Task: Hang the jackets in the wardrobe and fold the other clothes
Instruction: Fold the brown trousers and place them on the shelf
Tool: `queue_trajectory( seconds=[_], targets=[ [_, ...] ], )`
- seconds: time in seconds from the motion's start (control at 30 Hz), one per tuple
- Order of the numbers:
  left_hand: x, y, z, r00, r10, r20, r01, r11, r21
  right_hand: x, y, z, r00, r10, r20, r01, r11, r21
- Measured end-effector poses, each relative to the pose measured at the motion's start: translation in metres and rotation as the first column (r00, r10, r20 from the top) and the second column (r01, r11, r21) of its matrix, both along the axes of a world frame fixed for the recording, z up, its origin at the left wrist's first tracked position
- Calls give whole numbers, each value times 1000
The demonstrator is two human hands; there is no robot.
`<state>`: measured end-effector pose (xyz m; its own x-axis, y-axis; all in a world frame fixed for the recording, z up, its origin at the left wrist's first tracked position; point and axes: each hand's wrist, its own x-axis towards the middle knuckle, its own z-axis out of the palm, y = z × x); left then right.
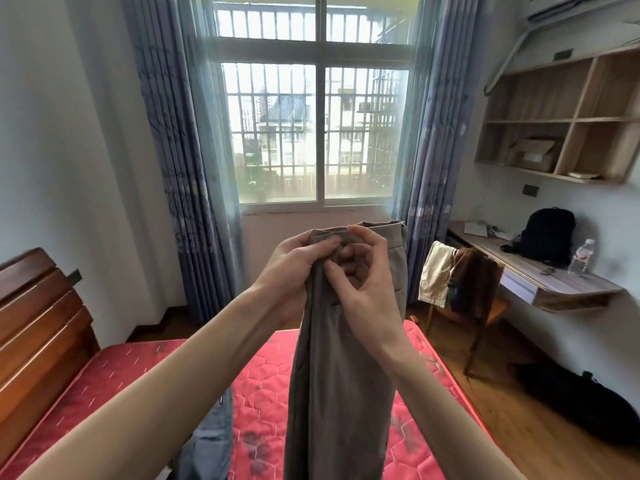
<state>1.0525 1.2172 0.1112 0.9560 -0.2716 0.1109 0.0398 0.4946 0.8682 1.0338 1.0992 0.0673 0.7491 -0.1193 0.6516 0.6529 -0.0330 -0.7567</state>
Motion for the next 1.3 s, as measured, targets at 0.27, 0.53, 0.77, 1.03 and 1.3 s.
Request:
queue_trajectory(
  seconds=[0.27,0.53,0.77,1.03,1.3],
  targets=[
    [2,29,1,998,-51,33,45,988,147,41,-89,11,963,-212,-168,201,976,-78],
    [1,33,18,996,35,88,-53,978,203,38,-69,5,925,146,-350,-54,964,260],
    [13,55,-13,901,23,434,-322,706,631,39,-56,2,986,-119,-114,137,976,167],
    [30,60,-20,888,-39,457,-300,704,644,17,-94,25,947,35,-320,-129,952,-276],
    [48,48,-30,919,-275,282,-43,643,765,33,-125,2,923,12,-385,-195,877,-439]
  ],
)
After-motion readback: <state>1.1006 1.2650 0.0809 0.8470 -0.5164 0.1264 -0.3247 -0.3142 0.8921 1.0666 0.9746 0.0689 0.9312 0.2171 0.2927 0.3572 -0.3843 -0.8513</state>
